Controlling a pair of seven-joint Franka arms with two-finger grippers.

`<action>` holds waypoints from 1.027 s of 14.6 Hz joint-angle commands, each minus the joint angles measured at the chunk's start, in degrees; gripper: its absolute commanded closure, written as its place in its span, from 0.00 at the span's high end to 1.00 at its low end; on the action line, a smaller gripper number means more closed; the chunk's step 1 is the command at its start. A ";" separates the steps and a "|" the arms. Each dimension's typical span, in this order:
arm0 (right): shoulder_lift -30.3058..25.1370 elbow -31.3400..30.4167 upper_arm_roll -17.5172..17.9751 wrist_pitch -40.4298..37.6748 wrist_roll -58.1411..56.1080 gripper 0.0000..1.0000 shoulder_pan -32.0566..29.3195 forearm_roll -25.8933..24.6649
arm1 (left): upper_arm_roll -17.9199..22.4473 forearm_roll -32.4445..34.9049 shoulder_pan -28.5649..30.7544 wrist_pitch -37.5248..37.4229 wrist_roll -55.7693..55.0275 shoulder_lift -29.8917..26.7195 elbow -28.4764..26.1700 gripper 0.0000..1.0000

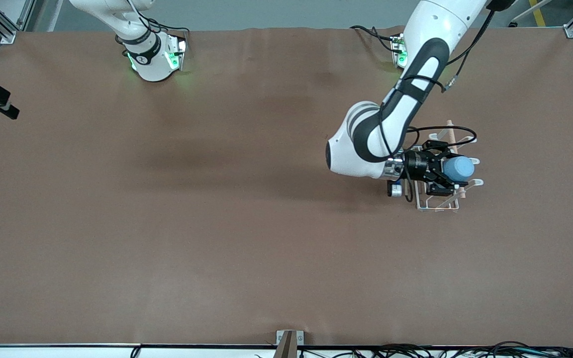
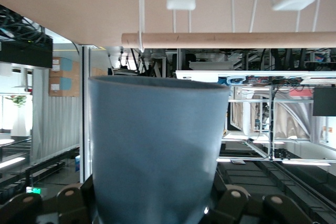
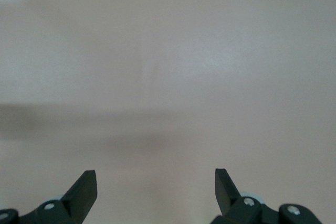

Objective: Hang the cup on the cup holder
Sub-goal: 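Lower the cup onto a holder hook and open the left gripper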

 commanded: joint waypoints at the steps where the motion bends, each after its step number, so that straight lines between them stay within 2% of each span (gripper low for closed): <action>1: -3.57 -5.02 2.55 1.78 0.85 0.99 -3.25 -0.94 | -0.30 1.08 0.52 -0.93 0.11 0.79 0.56 0.44; 7: -4.36 -6.43 2.56 1.70 0.50 0.99 -4.31 -2.87 | -0.39 0.99 0.00 -1.02 -4.10 3.51 0.47 0.44; 11: -4.37 -6.43 1.06 0.99 0.24 0.99 -2.55 -2.96 | -0.39 1.08 0.26 -0.93 -8.50 5.54 0.03 0.44; 14: -3.67 -4.07 -2.36 -0.41 -0.98 0.99 -1.15 -2.17 | -0.39 1.17 0.17 -0.93 -11.40 6.95 0.03 0.45; 15: -3.49 -3.37 -2.45 -0.24 -1.43 0.99 -0.88 -2.25 | -0.39 1.08 0.26 -0.67 -12.45 7.30 0.03 0.48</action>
